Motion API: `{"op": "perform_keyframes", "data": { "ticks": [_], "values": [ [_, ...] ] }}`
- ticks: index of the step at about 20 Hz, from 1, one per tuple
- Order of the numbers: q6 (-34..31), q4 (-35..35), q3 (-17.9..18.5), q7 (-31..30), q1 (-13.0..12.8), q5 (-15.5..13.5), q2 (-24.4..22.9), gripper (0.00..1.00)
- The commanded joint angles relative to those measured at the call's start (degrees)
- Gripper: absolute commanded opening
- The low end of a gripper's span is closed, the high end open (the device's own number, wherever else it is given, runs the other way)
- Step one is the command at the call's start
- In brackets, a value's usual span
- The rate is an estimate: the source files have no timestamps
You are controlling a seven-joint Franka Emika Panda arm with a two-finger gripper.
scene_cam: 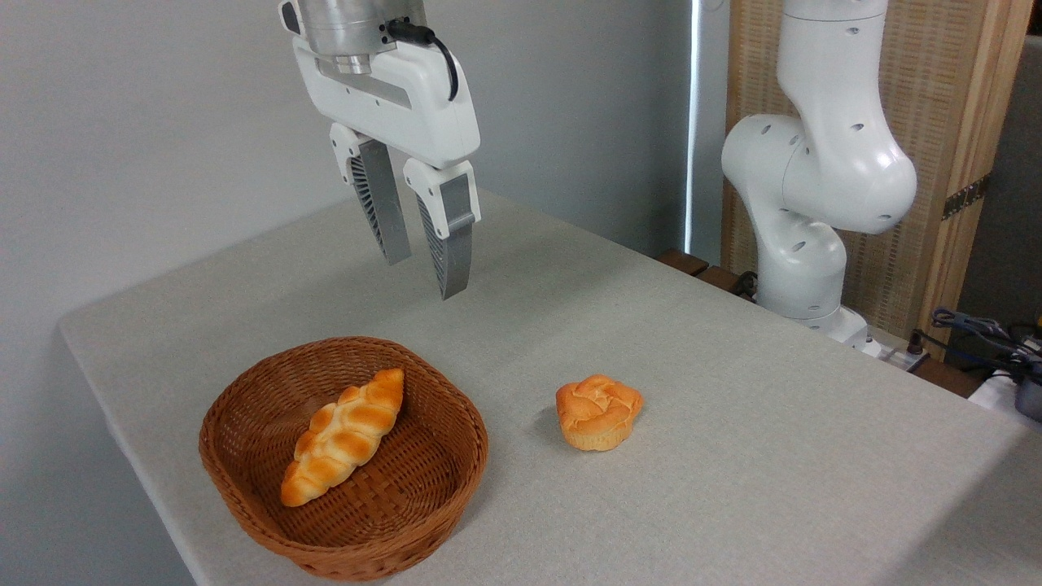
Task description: Put bread into the basket
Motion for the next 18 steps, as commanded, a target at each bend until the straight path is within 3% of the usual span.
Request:
{"op": "perform_keyframes", "data": {
  "ticks": [1, 7, 18],
  "values": [
    [-0.32, -2.68, 0.77, -0.34, -0.34, 0.71, -2.51, 1.0],
    [2.94, -8.75, 2.87, 3.7, 0.01, 0.71, -7.43, 1.0],
    [3.99, -15.78, 6.82, 9.59, -0.08, 0.98, -11.56, 1.0]
  ]
}}
